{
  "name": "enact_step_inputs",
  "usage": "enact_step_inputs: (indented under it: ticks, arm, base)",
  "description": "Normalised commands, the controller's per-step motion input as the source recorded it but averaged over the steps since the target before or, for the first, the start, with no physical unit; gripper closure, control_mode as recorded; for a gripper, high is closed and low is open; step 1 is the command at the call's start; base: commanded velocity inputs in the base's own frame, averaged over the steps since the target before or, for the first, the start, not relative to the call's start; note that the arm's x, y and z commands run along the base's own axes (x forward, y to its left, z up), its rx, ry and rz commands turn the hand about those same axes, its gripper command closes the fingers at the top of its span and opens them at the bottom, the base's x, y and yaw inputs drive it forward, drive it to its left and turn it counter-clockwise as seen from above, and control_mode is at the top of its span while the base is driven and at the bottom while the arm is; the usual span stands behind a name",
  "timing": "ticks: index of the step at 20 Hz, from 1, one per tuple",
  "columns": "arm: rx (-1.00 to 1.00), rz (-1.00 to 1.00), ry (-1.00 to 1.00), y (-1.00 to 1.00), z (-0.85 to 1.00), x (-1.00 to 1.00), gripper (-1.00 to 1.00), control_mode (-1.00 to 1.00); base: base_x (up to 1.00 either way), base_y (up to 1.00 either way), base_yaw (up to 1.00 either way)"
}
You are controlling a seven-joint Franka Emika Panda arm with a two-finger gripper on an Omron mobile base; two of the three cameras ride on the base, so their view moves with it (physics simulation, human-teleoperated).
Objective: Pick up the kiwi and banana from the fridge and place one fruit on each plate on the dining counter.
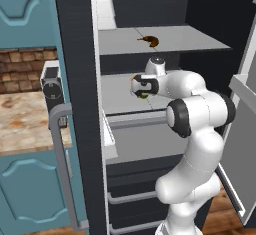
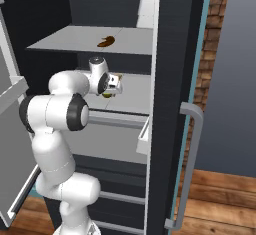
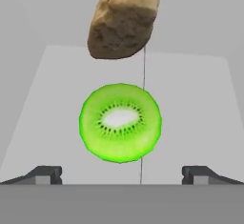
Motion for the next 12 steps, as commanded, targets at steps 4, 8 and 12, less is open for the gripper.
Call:
enact_step_inputs:
  ticks: [4, 8, 12]
  arm:
    - [0.00, 0.00, 0.00, 0.01, -0.06, 0.23, -1.00, -1.00]
    - [0.00, 0.00, 0.00, 0.00, -0.05, 0.22, -1.00, -1.00]
    - [0.00, 0.00, 0.00, 0.01, -0.08, 0.17, -1.00, -1.00]
  base:
    - [0.00, 0.00, 0.00]
    - [0.00, 0.00, 0.00]
    - [0.00, 0.00, 0.00]
